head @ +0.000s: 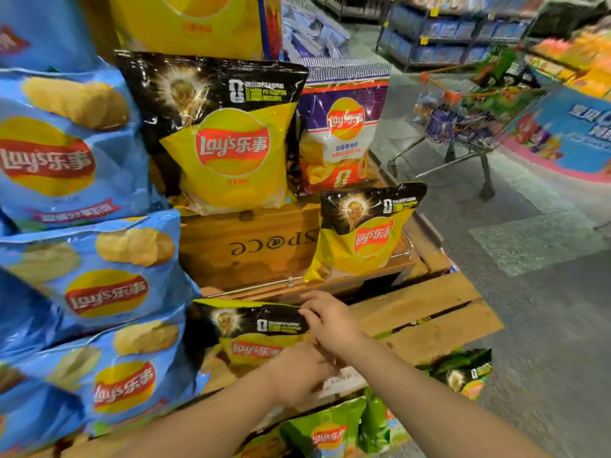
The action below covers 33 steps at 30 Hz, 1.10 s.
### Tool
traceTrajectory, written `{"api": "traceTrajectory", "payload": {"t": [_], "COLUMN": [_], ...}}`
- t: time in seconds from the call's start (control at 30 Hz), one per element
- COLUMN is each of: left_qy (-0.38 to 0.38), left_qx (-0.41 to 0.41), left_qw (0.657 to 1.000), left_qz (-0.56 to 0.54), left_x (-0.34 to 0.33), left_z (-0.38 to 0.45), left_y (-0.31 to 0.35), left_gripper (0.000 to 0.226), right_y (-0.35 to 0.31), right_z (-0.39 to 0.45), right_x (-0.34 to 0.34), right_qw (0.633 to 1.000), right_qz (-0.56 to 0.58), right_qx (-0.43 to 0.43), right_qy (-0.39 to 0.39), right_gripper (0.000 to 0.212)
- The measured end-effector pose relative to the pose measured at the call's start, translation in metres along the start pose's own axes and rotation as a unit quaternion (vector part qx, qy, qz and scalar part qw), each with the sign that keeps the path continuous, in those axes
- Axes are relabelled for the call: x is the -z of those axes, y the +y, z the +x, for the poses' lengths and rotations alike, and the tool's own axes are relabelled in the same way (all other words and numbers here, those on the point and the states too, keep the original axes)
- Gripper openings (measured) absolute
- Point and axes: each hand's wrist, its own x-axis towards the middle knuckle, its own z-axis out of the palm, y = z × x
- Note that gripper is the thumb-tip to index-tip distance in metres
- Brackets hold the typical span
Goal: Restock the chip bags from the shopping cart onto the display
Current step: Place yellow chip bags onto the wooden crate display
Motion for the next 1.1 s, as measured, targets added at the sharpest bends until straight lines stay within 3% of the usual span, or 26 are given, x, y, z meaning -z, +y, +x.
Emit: {"api": "traceTrajectory", "payload": {"t": [0.13,0.27,0.33,0.4,0.43,0.5,0.67,0.8,0.97,1.1], "left_qy": [0.2,0.328,0.297,0.233,0.209,0.179,0.064,0.072,0.125,0.145], "left_qx": [0.027,0.189,0.284,0.345,0.359,0.381,0.386,0.375,0.367,0.369], "left_qw": [0.979,0.925,0.911,0.909,0.909,0.906,0.92,0.922,0.908,0.899], "left_qz": [-0.021,-0.02,-0.022,-0.029,-0.034,-0.039,-0.037,-0.059,-0.158,-0.187], "left_x": [0.006,-0.01,-0.017,-0.022,-0.023,-0.025,-0.037,-0.051,-0.064,-0.062], "left_z": [-0.055,-0.101,-0.112,-0.115,-0.115,-0.109,-0.092,-0.08,-0.062,-0.064], "left_y": [-0.009,-0.033,-0.045,-0.054,-0.057,-0.061,-0.071,-0.084,-0.097,-0.09], "left_gripper": [0.046,0.031,0.044,0.073,0.082,0.09,0.103,0.112,0.126,0.122], "right_y": [0.008,0.007,0.008,0.008,0.005,-0.002,0.005,0.01,0.018,0.008], "right_z": [0.005,0.001,-0.01,-0.026,-0.035,-0.045,-0.048,-0.037,-0.022,-0.022], "right_x": [0.007,0.0,-0.015,-0.033,-0.039,-0.045,-0.051,-0.05,-0.065,-0.069], "right_qw": [0.994,0.974,0.97,0.971,0.978,0.991,0.97,0.964,0.968,0.97], "right_qz": [-0.075,-0.114,-0.12,-0.122,-0.104,-0.081,-0.063,-0.041,-0.047,-0.021], "right_qx": [-0.052,-0.15,-0.113,-0.064,-0.051,-0.089,-0.173,-0.164,-0.173,-0.175], "right_qy": [0.055,0.123,0.178,0.198,0.172,0.057,-0.161,-0.206,-0.178,-0.166], "right_gripper": [0.031,0.041,0.043,0.036,0.033,0.044,0.081,0.095,0.1,0.098]}}
